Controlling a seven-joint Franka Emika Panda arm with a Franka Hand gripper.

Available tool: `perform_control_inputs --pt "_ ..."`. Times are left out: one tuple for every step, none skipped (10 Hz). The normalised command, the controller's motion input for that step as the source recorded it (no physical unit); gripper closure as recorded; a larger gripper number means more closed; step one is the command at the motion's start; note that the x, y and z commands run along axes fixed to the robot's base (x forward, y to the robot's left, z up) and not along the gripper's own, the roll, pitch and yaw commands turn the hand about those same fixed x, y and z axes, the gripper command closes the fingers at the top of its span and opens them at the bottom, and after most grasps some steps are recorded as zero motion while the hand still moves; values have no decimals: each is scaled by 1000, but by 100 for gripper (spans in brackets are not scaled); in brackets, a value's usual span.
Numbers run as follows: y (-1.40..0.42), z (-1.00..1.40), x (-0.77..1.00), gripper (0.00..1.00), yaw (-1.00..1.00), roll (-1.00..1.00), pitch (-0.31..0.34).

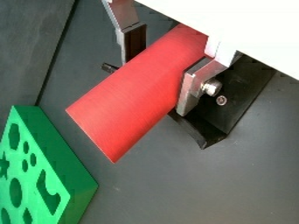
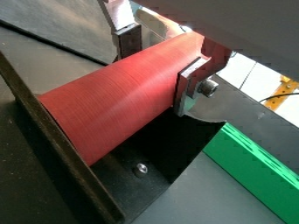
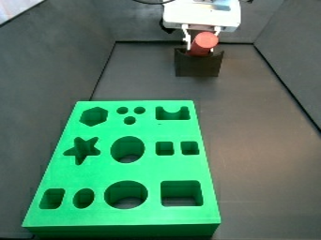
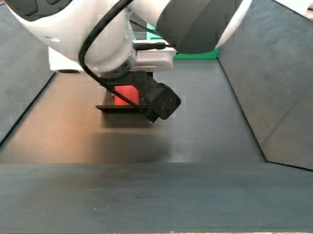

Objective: Pick up the oval object. Move up. Place the oval object on the fixture. Regrasp the oval object. Move to above the board. Insert the oval object.
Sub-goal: Place the oval object on the fixture, then regrasp the oval object.

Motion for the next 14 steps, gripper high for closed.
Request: perform_control_inputs --pt "127 -418 74 100 -90 -125 -64" --pt "123 -419 74 100 -65 -124 -63" --pt "118 -422 71 100 -43 -125 -60" --pt "-500 -167 0 100 0 0 0" --pt "0 0 0 0 0 0 0" --pt "0 1000 0 0 -73 -10 -90" --pt "2 1000 -4 0 -66 -7 -87" --pt "3 1000 -24 0 -23 20 -73" --pt "0 1000 -31 0 7 36 -61" --pt "0 1000 -42 0 33 50 -37" --pt "0 855 -42 0 47 52 -9" --pt "3 683 -34 0 53 53 22" --pt "3 508 -29 0 49 52 51" --pt "5 274 -25 0 33 46 81"
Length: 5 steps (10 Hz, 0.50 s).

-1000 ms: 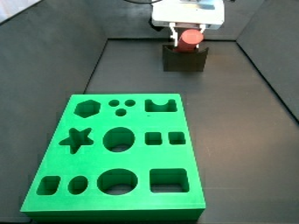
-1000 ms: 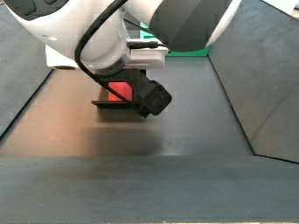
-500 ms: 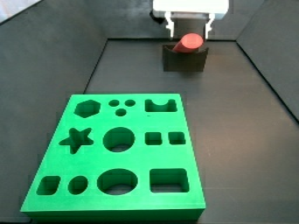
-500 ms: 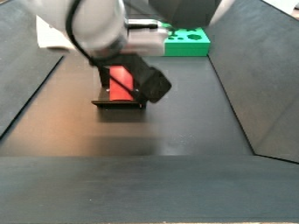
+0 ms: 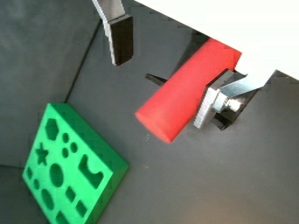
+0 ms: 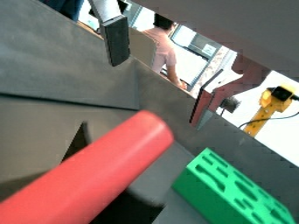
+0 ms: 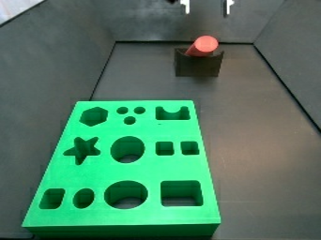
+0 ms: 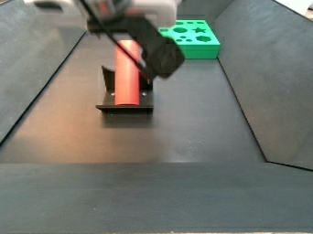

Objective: Pick up the oval object. Move up. Place the oval object on the fixture. Regrasp the oval object. Move to above the board. Insert the oval object.
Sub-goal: Regrasp the oval object.

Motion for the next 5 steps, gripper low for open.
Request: perform_control_inputs --pt "0 0 -1000 0 -6 -17 -74" --pt "-1 -32 -1000 0 -21 -31 -96" --pt "0 -7 -1000 0 -22 -11 -121" --pt "-7 -1 -1000 0 0 18 -131" --pt "-8 -4 -1000 0 19 44 -137"
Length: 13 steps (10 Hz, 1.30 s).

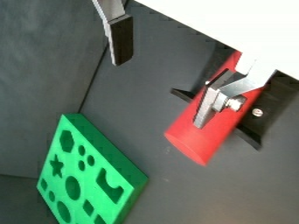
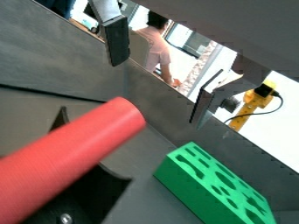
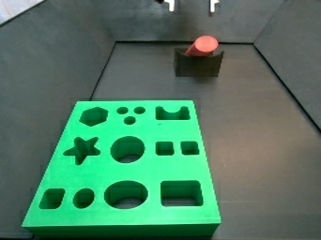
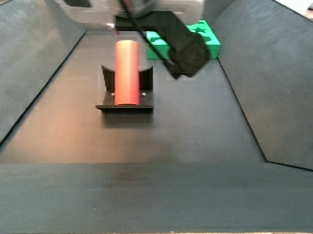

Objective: Pick up the oval object. Move up. Place the oval object on the fixture. Regrasp the oval object. Move to above the board. Insert the oval object.
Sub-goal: Regrasp the oval object.

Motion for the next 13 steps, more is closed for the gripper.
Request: perform_control_inputs --pt "-13 -1 -1000 0 36 66 -141" --pt "-19 5 -1000 0 50 86 -143" --pt "-24 13 -1000 0 66 96 -133" --pt "-18 13 -872 0 72 101 -120" --pt "-18 13 -784 0 77 102 -107" --pt "-1000 -748 -476 0 -1000 823 26" --pt "-1000 -739 -393 0 -1000 824 24" --pt "-1000 -560 -161 0 -1000 817 -15" --pt "-885 -404 -79 0 -1000 811 -32" --pt "-512 -163 -34 0 -1000 801 -78" --pt "-360 -87 -25 0 -1000 797 -98" --pt "-68 1 -34 0 -1000 791 -136" --pt "-25 8 -30 0 -1000 778 -170"
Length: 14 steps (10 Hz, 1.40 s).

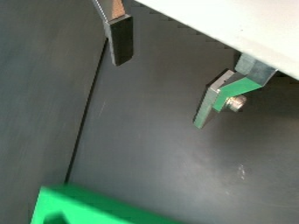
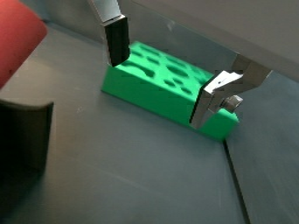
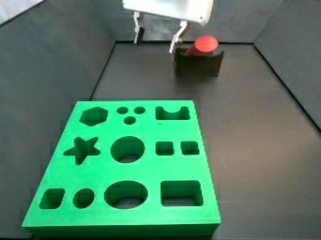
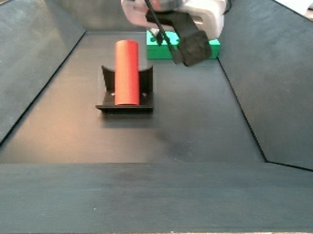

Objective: Pick up the oval object. Move up. Place the oval object on the fixture. Regrasp the oval object. Move to above the board. Insert the oval object.
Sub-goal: Regrasp the oval object.

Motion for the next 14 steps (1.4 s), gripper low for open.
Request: perform_control_inputs --pt "-42 -4 -21 0 -1000 773 -195" --pt "-23 -2 -29 0 -1000 766 -222" --pt "-17 12 -42 0 -1000 758 -247" --pt "-18 12 -51 0 -1000 748 -279" --pt "-19 12 -58 0 -1000 740 -301" --pt "-13 14 -60 0 -1000 732 -319" --pt "-12 11 -53 0 -1000 722 -331" --pt "-13 5 -47 0 -1000 714 -337" --pt "-13 4 -46 0 -1000 701 -337" --pt "-9 1 -48 0 -1000 694 -329" --pt "-9 2 -48 0 -1000 682 -310" --pt "-7 1 -51 0 -1000 663 -264" --pt "-3 -5 -45 0 -1000 649 -210" --pt "-8 -6 -43 0 -775 498 -94"
